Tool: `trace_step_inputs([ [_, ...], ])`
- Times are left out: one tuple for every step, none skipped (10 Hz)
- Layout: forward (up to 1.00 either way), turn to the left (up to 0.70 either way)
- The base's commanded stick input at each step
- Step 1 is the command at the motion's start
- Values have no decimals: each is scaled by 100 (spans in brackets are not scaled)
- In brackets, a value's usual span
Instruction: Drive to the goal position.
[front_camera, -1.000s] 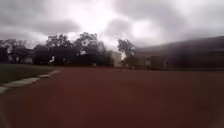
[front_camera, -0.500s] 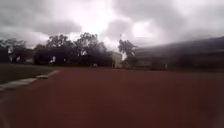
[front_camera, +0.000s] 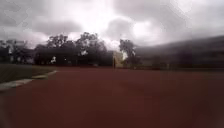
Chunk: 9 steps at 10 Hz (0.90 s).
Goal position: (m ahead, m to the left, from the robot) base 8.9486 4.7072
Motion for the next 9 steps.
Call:
trace_step_inputs([
  [70,0],
  [70,0],
  [70,0],
  [70,0],
  [70,0],
  [70,0],
  [70,0],
  [70,0],
  [70,0],
])
